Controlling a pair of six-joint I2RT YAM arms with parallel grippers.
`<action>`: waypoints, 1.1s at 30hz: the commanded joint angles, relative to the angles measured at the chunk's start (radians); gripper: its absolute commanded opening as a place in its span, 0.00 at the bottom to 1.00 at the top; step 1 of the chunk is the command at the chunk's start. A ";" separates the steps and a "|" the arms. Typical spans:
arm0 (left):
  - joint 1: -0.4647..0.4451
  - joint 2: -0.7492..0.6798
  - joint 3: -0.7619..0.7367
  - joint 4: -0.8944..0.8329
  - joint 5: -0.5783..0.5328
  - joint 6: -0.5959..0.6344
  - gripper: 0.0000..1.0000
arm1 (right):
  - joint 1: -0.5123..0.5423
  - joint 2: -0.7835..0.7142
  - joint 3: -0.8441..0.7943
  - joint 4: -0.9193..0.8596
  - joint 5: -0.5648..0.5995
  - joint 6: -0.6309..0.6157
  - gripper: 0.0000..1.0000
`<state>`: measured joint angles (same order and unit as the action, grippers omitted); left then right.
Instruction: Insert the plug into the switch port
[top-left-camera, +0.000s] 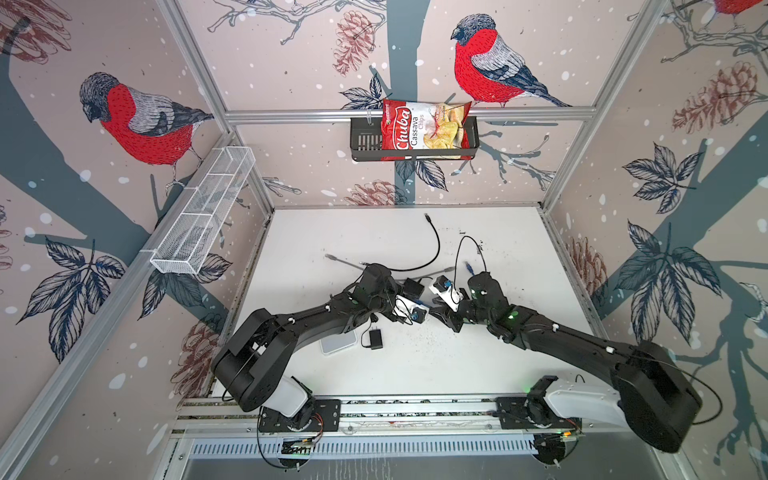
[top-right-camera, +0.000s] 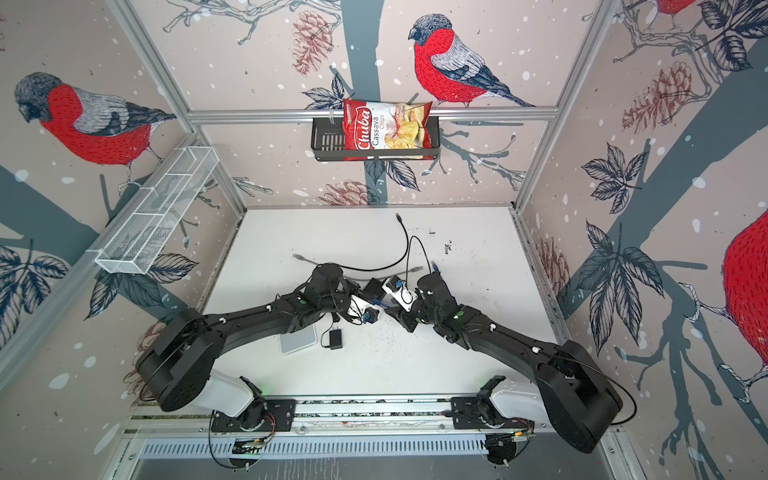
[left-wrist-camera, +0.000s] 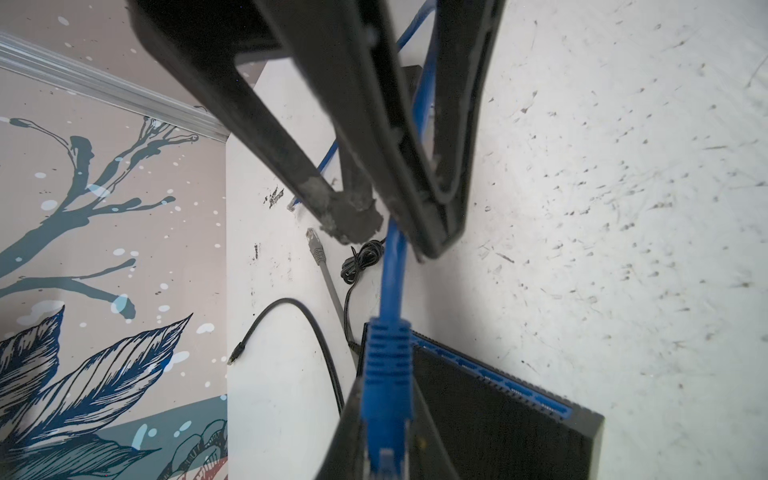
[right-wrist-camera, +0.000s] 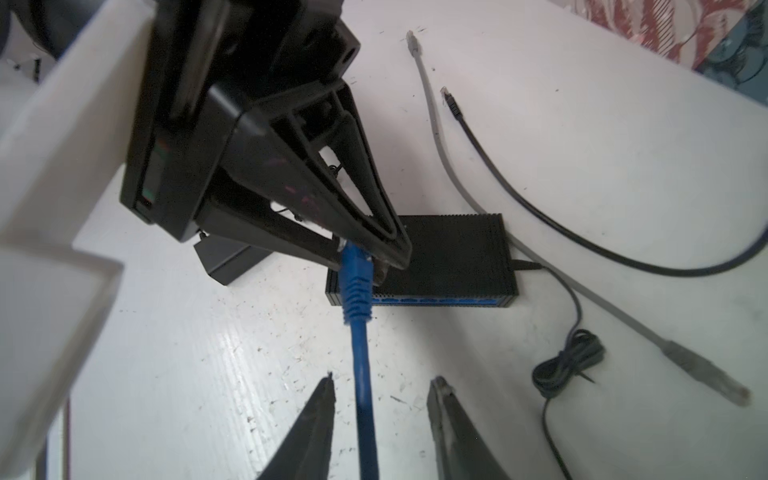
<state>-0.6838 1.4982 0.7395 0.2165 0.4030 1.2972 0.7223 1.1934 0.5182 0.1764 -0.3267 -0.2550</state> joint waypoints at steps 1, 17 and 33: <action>0.002 -0.013 0.008 -0.029 0.044 -0.034 0.04 | 0.032 -0.058 -0.084 0.206 0.068 -0.115 0.41; 0.000 -0.036 0.004 -0.031 0.165 -0.089 0.05 | 0.083 -0.140 -0.283 0.590 0.081 -0.274 0.38; -0.005 -0.046 0.014 -0.046 0.199 -0.097 0.05 | 0.114 0.020 -0.212 0.651 0.051 -0.276 0.35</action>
<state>-0.6865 1.4605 0.7506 0.1699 0.5716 1.2110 0.8326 1.1999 0.2897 0.7773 -0.2604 -0.5251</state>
